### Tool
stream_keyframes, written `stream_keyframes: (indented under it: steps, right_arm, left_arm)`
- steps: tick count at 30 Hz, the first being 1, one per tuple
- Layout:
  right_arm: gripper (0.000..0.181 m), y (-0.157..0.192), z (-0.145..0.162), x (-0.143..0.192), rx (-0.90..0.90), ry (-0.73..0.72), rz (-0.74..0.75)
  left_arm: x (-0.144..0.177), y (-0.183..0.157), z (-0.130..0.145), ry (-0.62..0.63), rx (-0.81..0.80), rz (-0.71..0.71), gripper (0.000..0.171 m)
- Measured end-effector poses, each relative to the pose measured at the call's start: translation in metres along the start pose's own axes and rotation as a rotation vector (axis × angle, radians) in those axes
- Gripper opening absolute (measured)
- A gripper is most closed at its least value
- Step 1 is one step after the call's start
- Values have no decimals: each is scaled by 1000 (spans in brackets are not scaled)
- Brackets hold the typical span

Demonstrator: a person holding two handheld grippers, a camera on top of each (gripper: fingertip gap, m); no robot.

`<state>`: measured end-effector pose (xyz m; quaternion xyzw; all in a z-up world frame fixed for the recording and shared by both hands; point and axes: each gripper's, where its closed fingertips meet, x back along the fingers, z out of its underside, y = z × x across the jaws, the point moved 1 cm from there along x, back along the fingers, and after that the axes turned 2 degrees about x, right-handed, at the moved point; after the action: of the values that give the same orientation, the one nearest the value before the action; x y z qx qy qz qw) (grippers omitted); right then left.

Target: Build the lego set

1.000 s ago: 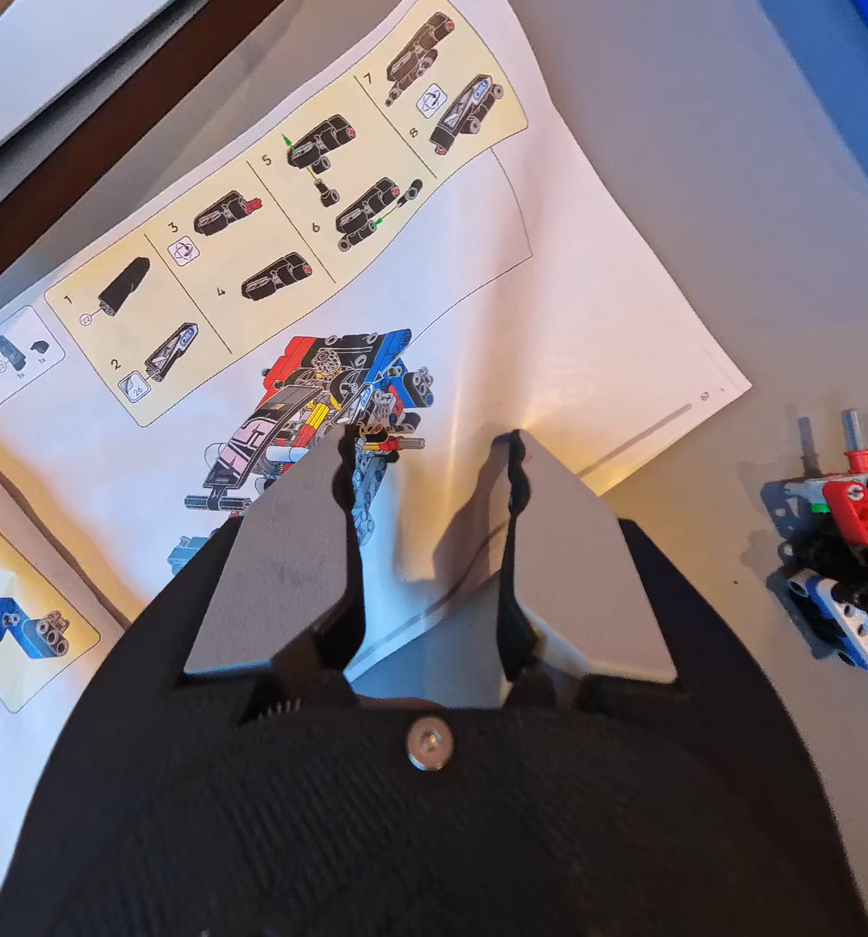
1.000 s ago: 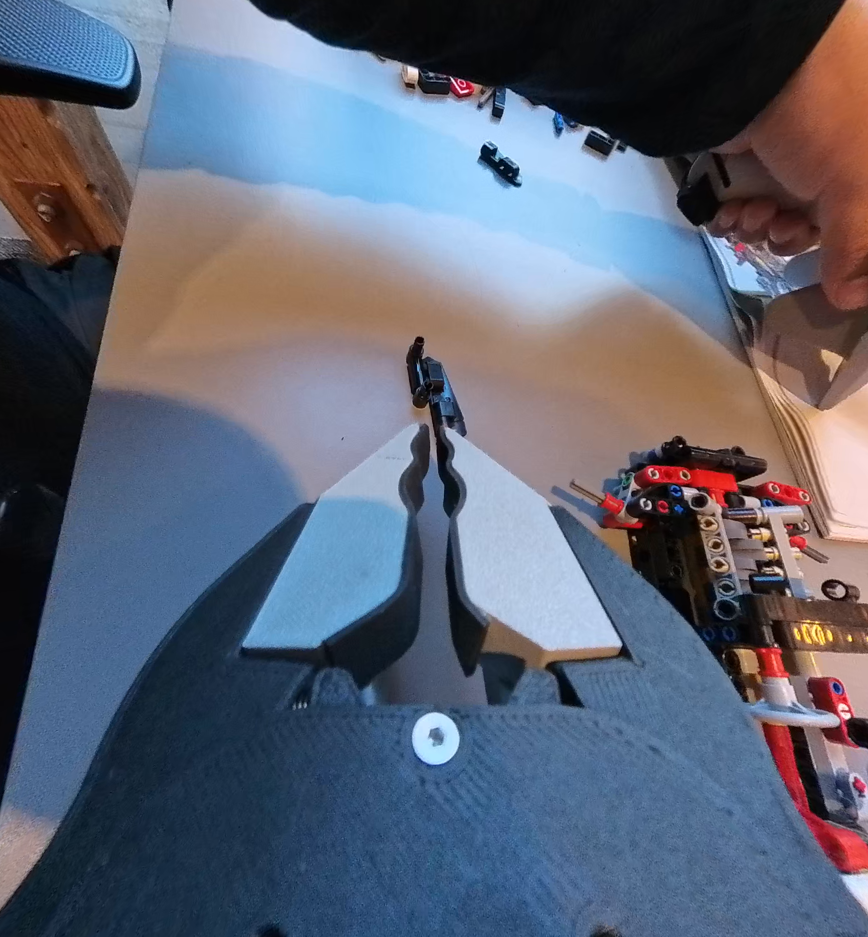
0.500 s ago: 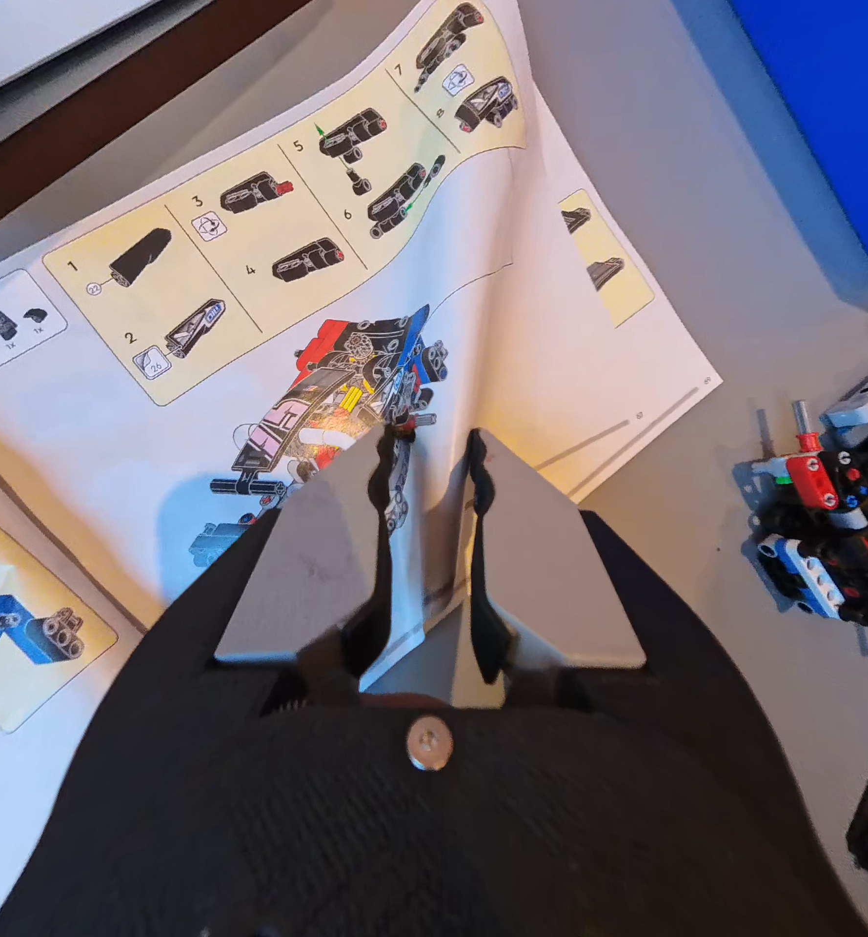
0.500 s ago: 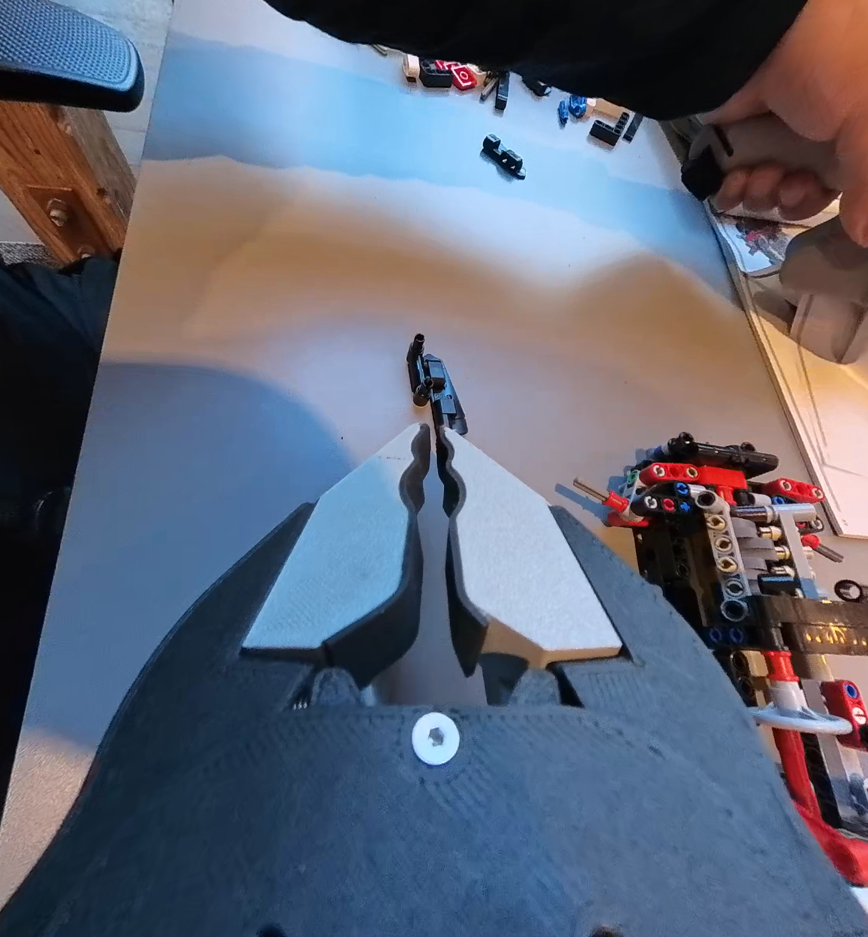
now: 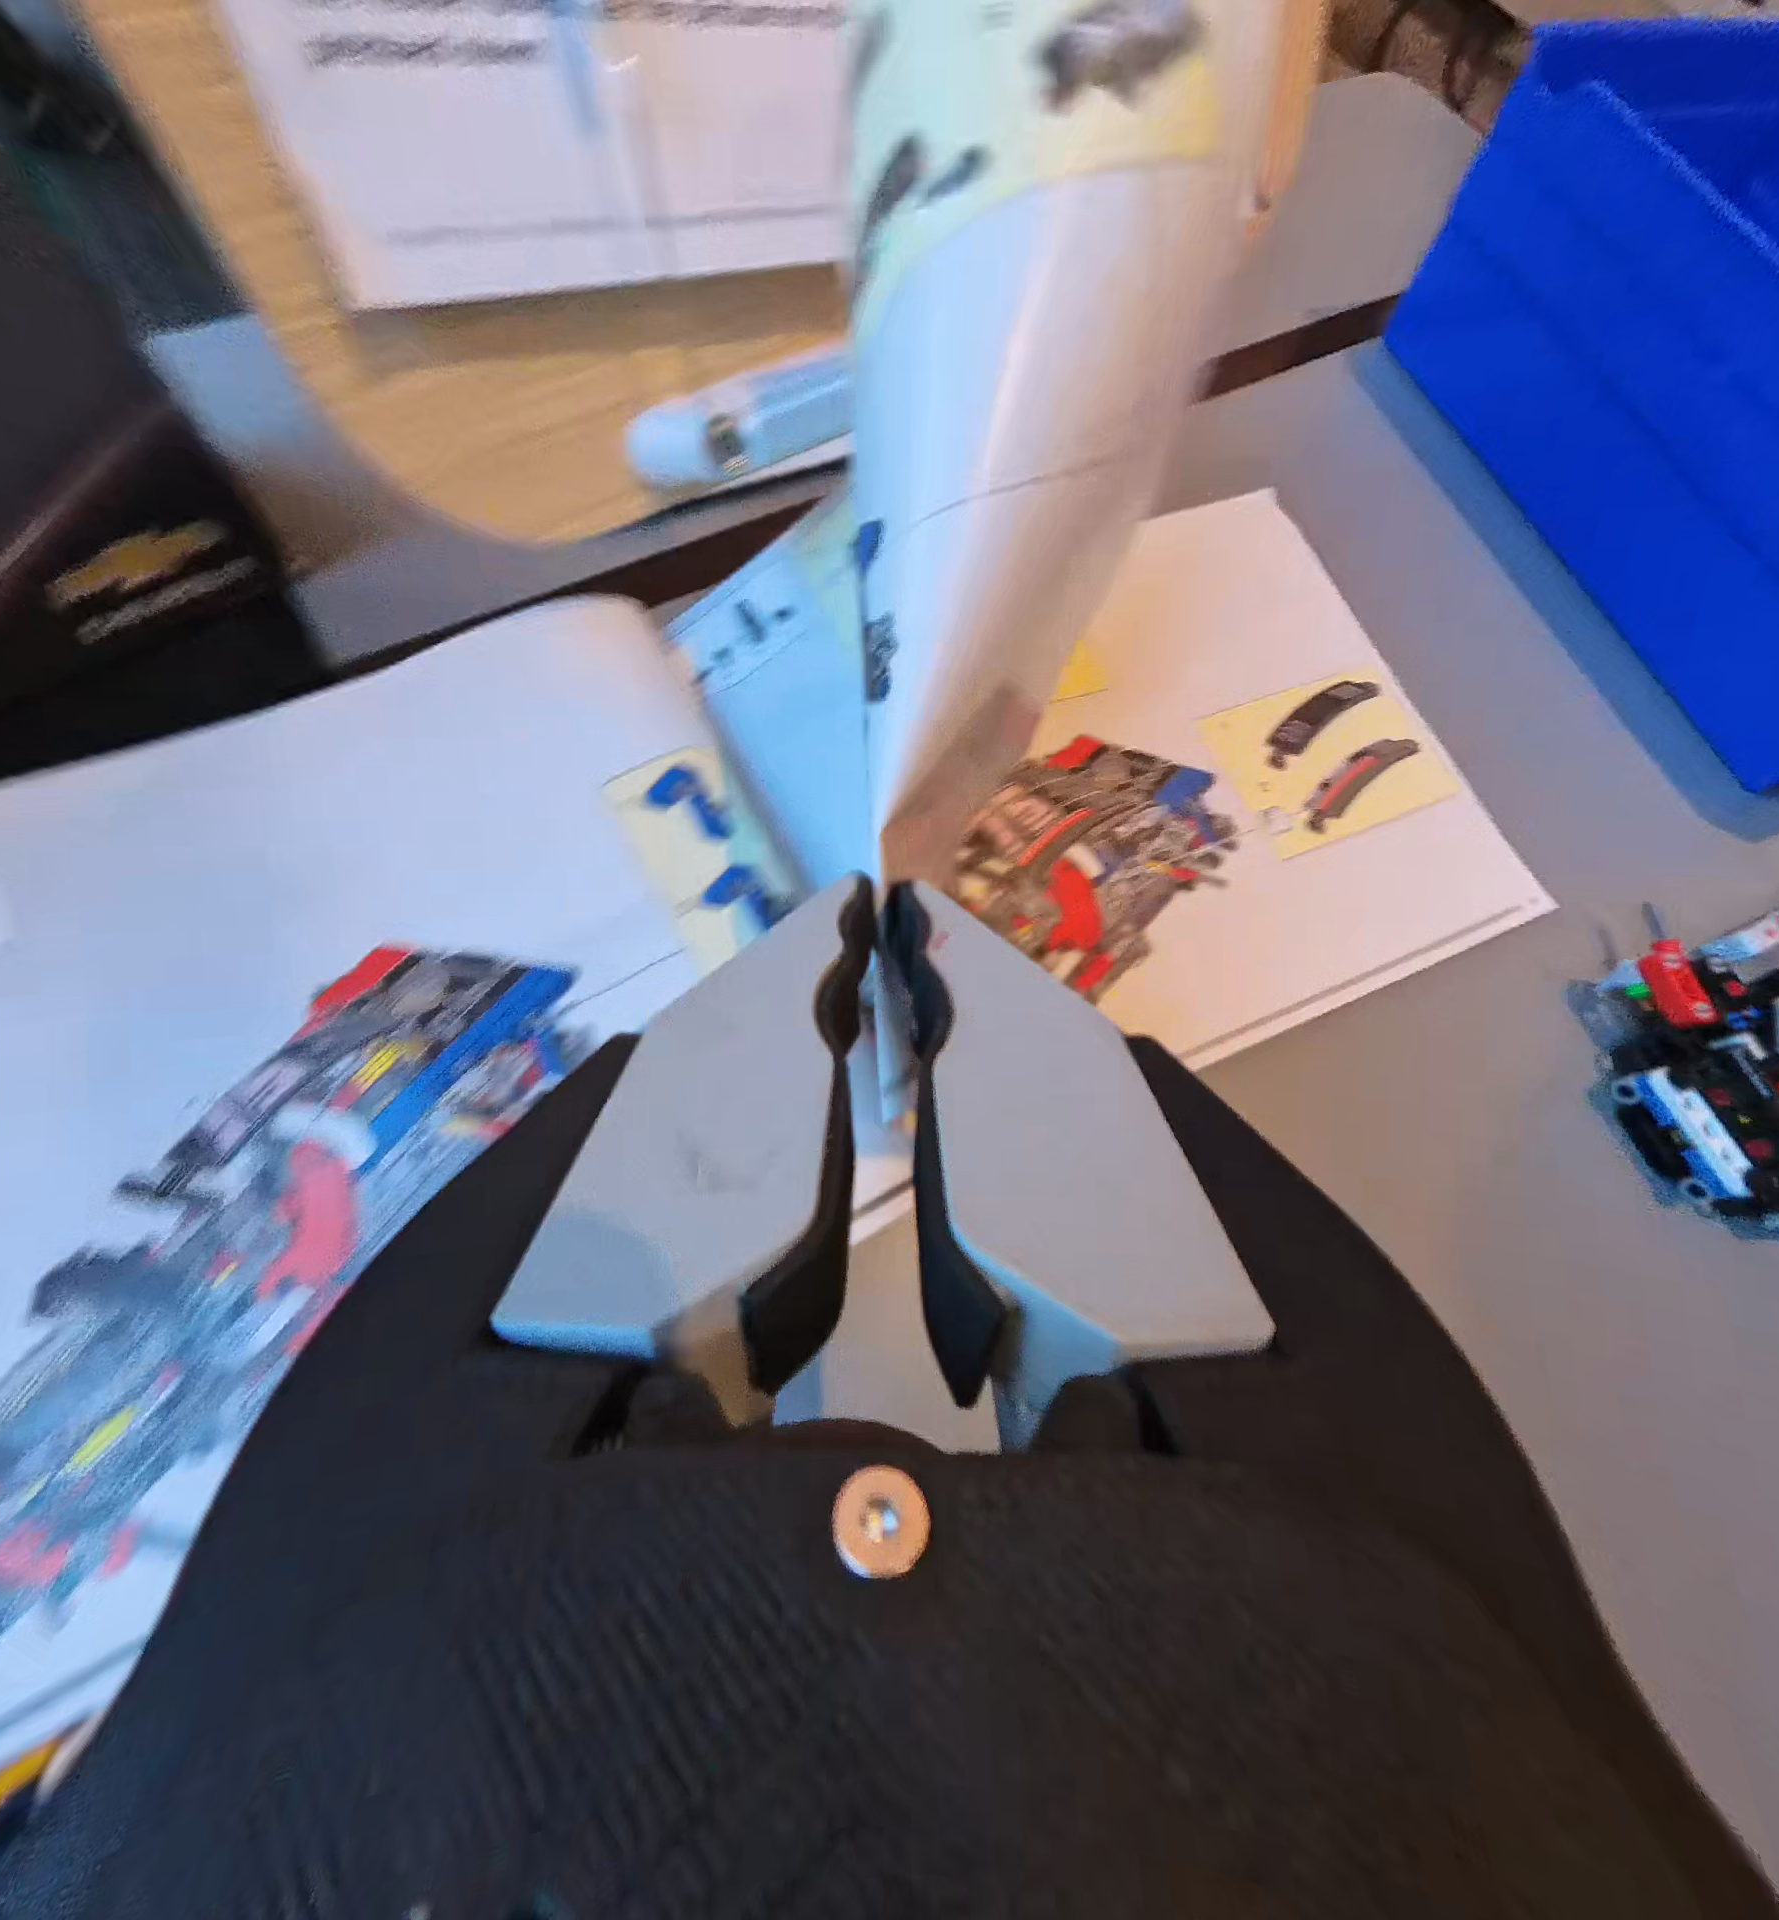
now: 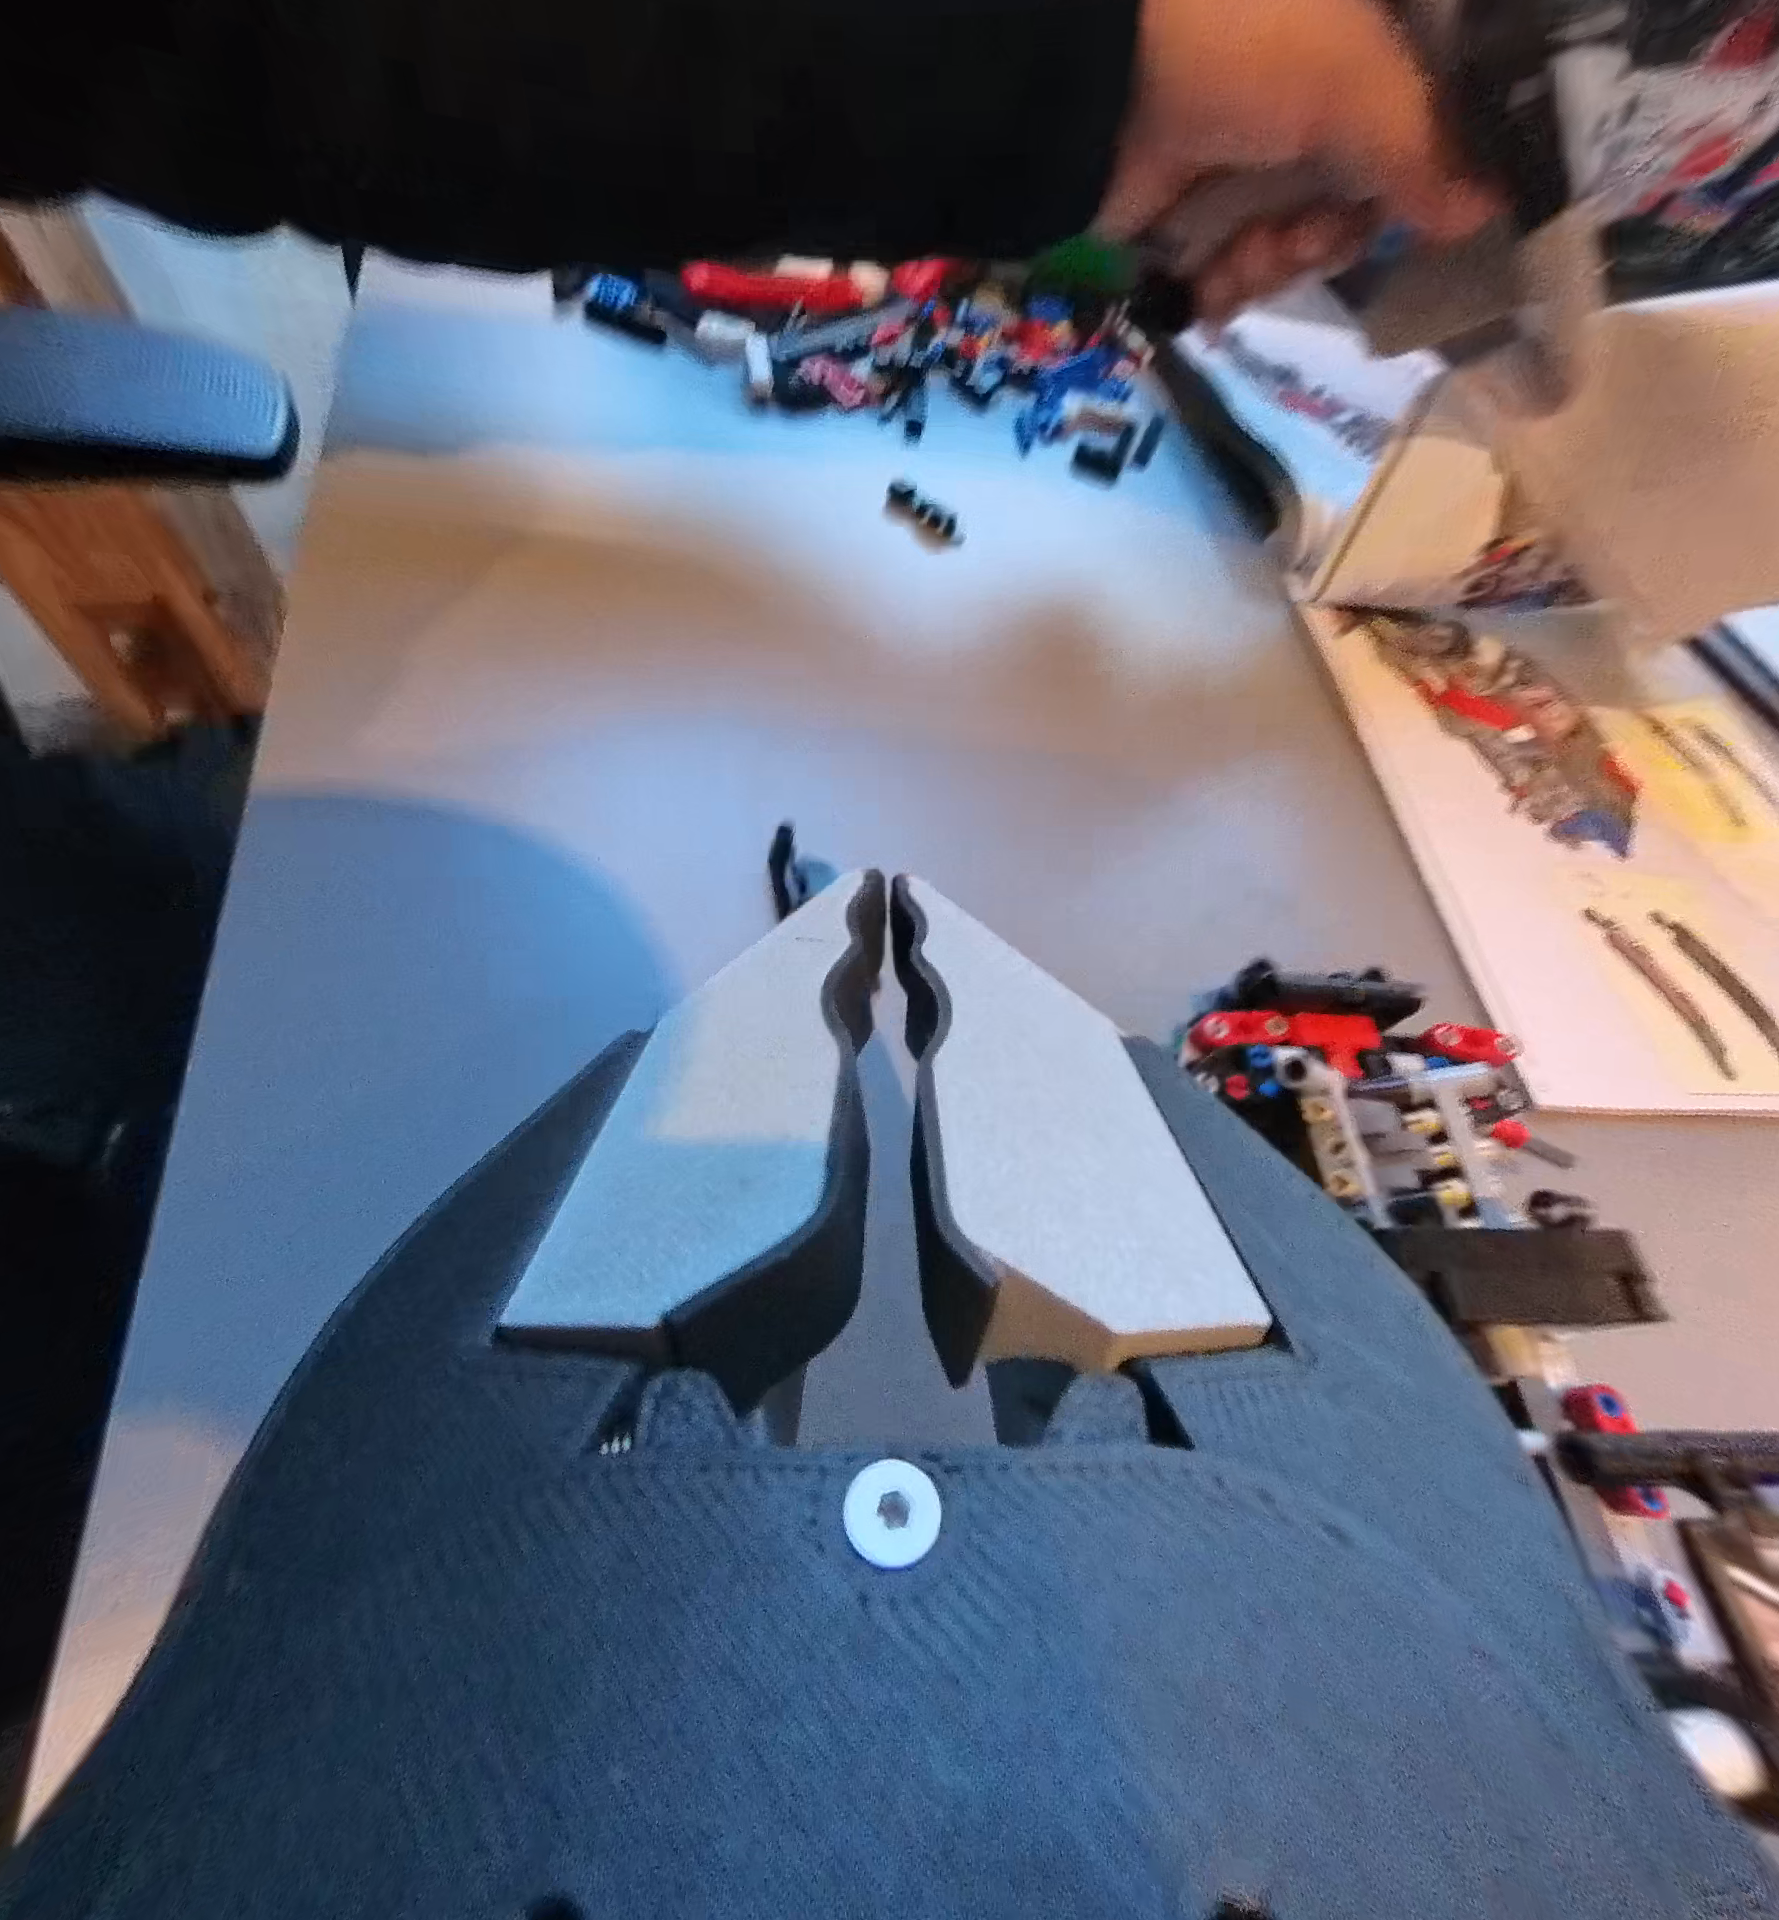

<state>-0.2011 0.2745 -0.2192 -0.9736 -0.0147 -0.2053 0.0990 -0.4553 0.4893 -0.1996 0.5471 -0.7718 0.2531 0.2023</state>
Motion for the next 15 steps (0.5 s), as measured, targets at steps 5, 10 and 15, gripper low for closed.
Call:
stream_keyframes:
  steps: [5,10,15]
  right_arm:
    - [0,-42,-26,-11,-84,32,92]
    - [0,-157,-28,-64,-184,253,322]
    - [0,-271,17,-155,-309,556,371]
  left_arm:
    - [26,58,39,2,185,-29,0]
    - [26,79,69,15,300,23,0]
    - [41,43,52,-31,214,109,0]
